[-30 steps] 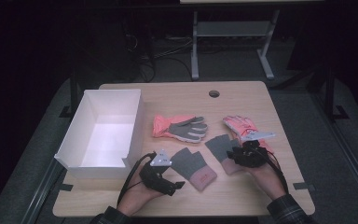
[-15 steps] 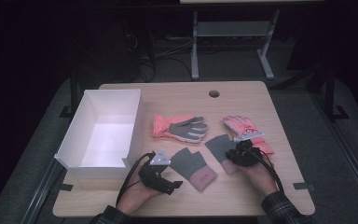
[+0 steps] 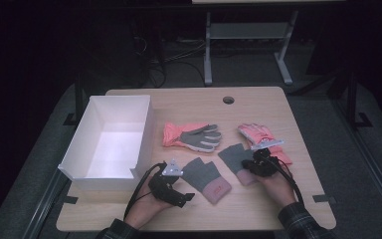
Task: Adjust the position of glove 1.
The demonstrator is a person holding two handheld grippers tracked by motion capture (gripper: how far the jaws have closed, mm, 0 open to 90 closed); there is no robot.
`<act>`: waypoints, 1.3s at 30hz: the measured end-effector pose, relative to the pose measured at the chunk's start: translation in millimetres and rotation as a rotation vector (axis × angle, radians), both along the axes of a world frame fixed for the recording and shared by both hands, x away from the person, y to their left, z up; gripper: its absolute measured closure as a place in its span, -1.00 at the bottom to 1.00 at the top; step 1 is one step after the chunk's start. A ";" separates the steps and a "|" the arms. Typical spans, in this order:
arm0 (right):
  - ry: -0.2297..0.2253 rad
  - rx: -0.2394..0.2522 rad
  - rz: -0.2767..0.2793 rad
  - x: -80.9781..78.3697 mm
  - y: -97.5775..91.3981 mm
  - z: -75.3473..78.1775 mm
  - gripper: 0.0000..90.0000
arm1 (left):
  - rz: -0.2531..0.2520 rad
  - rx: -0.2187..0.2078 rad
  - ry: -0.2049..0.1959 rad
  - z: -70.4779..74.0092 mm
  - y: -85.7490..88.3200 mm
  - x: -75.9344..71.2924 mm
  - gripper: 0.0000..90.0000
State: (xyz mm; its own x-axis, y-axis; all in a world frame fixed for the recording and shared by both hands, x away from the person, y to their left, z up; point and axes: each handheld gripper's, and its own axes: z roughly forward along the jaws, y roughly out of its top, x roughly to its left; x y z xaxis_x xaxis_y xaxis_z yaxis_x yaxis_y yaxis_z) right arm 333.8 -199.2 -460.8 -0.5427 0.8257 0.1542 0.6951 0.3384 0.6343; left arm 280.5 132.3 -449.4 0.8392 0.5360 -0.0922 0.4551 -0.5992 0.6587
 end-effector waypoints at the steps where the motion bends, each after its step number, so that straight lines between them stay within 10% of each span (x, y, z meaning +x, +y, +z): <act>1: 0.001 0.010 0.006 0.2 -1.6 0.6 0.96 | -0.004 0.002 0.000 0.1 0.1 0.2 -0.71; 16: -0.025 0.102 0.078 -10.7 -3.5 29.5 0.96 | 0.005 -0.003 0.000 -1.2 0.9 1.1 -0.70; 39: 0.015 0.151 0.212 -25.3 80.4 36.4 0.96 | 0.009 0.004 0.000 -0.2 3.5 1.4 -0.70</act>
